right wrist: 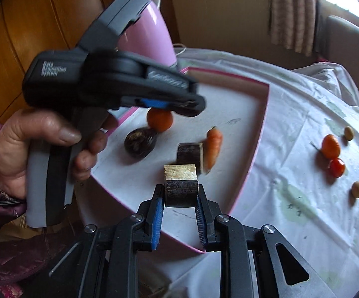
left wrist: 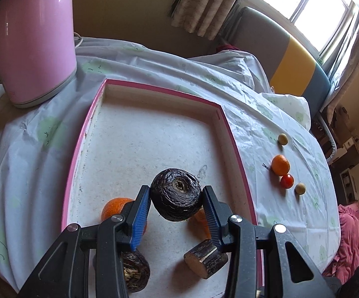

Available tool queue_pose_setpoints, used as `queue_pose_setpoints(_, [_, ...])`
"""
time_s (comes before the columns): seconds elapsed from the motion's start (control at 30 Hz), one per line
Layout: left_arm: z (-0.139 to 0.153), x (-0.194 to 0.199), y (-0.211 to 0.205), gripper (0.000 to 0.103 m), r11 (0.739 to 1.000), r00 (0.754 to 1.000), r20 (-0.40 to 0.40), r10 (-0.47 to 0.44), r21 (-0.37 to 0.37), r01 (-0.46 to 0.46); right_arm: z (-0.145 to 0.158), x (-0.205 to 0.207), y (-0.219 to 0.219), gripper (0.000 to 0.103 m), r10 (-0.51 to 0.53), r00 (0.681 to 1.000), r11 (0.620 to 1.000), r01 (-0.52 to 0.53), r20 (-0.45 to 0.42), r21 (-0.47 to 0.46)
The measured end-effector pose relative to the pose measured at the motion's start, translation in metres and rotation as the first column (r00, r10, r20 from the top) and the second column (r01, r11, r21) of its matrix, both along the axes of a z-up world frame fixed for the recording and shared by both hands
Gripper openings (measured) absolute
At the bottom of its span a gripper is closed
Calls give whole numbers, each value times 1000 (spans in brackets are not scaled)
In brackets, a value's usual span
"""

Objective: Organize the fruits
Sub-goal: 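Carry the dark root and slice into the tray and open both grippers, then move both open grippers back toward the orange, tomato and round fruits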

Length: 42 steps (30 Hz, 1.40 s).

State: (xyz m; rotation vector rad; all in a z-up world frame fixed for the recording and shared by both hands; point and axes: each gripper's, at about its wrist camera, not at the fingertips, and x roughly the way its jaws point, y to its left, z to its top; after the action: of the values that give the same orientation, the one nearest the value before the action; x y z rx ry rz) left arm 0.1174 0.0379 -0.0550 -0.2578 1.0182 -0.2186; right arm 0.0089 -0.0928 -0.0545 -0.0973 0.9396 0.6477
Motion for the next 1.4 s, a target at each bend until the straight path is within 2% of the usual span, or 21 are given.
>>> queue_pose_setpoints(0.13, [-1,-3,-10,43,998,999,24,-30,60,28,-8,1,5,24,5,1000,1000,-6,-10,-25])
queue_pose_setpoints(0.5, [-3,-6,-19,44,996,998,32,-55,78,52,-17,6,9,25,-16,1000,999,15,-20,-49])
queue_pose_setpoints(0.6, [-3,-6,-22,46,995,998,31,-51,87,48,-16,2,13,25,-22,1000,999,22,-17,-50])
queue_pose_setpoints(0.73, [-3,-6,-22,47,996,999,26,-44,79,42,-13,0,9,38,-36,999,999,36,-8,-39])
queue_pose_setpoints(0.97, [7,-15,-17,47,995,999,54,-1,104,-5,-10,0,3,39,-50,999,998,50,-4,-27])
queue_pose_setpoints(1.1, [19,-25,-15,47,993,995,94,15,113,-26,-3,-3,-6,47,-73,997,997,73,6,2])
queue_pose_setpoints(1.4, [35,-42,-20,47,992,991,131,-8,129,-9,11,-5,-32,50,-137,990,990,135,29,40])
